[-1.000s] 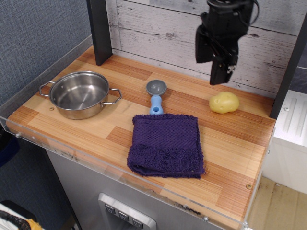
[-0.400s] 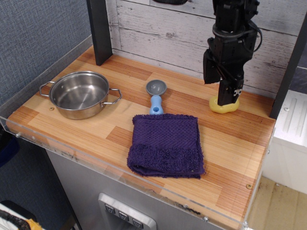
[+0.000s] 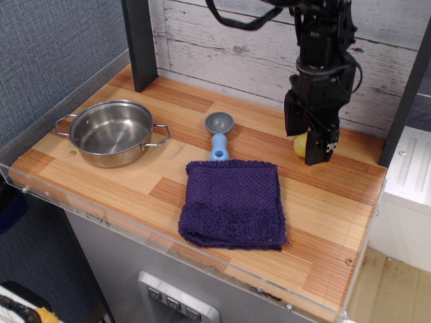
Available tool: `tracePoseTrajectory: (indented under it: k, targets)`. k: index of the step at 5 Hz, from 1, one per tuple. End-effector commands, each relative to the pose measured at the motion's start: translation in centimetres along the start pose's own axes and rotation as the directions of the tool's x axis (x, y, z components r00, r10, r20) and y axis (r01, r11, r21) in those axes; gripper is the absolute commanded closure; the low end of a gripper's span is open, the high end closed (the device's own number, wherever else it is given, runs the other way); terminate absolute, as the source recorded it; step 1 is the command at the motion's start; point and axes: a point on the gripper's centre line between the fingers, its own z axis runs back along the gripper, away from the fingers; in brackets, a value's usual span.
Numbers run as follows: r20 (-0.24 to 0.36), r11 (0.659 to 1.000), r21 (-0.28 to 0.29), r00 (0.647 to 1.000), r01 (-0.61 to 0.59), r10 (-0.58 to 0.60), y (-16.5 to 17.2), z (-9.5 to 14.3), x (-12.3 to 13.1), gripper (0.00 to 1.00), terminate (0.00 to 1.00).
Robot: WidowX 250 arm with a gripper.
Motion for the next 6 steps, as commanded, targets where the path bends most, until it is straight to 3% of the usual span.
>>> tracePoseTrajectory:
  k: [1,4,6]
  targets:
    - [0.032,1.0,0.004,0.999,-0.002,0.002,0.4,-0.5,1.0,1.0,0.0]
    - [0.032,1.0,0.02,0.999,0.017,-0.018,0.0,0.7,2.8,1.0,0.0]
    - [0.06,0.997,0.043,0.996,0.059,-0.061,-0.5,4.8,3.6,1.0,0.0]
